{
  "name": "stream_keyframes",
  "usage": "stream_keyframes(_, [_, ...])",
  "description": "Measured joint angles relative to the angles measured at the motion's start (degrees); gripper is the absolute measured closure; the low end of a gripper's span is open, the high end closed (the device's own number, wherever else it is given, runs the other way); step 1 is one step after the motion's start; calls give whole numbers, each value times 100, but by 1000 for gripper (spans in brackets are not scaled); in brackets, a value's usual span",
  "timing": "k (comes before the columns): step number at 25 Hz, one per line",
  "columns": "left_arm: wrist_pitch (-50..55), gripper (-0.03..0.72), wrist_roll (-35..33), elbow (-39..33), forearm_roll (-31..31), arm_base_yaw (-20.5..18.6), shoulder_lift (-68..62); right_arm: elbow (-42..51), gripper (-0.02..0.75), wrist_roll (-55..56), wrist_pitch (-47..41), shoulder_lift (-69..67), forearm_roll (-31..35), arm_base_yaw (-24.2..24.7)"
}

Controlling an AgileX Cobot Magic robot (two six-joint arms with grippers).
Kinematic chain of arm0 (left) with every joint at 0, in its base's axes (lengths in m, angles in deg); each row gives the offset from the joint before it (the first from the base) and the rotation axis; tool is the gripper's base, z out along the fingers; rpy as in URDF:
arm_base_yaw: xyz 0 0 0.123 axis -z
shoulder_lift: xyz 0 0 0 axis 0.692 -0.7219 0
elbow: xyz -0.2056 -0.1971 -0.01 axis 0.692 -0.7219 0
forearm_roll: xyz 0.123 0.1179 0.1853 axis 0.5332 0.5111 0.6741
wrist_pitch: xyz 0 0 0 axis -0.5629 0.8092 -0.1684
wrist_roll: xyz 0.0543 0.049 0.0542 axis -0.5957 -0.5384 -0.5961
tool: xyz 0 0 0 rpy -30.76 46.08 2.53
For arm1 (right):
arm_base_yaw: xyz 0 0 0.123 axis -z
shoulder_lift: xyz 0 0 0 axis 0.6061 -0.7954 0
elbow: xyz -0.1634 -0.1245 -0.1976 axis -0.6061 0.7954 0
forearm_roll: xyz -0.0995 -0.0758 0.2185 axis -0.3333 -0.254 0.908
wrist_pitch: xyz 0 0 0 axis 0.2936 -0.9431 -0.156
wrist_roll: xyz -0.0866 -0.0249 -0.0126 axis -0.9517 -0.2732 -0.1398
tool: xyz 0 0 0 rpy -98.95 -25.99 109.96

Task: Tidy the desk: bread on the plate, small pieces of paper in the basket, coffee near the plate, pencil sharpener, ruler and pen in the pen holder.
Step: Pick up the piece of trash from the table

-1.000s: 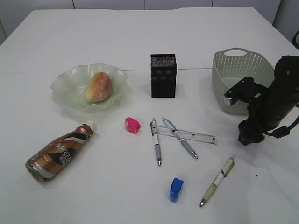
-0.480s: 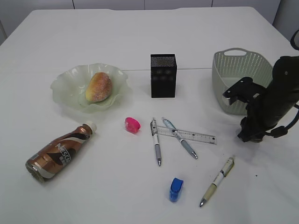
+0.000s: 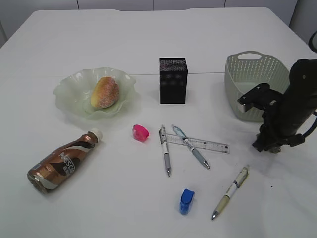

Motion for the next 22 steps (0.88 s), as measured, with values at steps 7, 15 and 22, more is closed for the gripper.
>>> stream_keyframes(7, [0,201,0,0,-2,0,0,0,725,165,-544,401,186,0])
stream_keyframes(15, [0,201,0,0,-12,0,0,0,725,317,-1373,877,665,0])
stream_keyframes(22, [0,201,0,0,-24,0,0,-236,725,1071,-1760,1321,675,0])
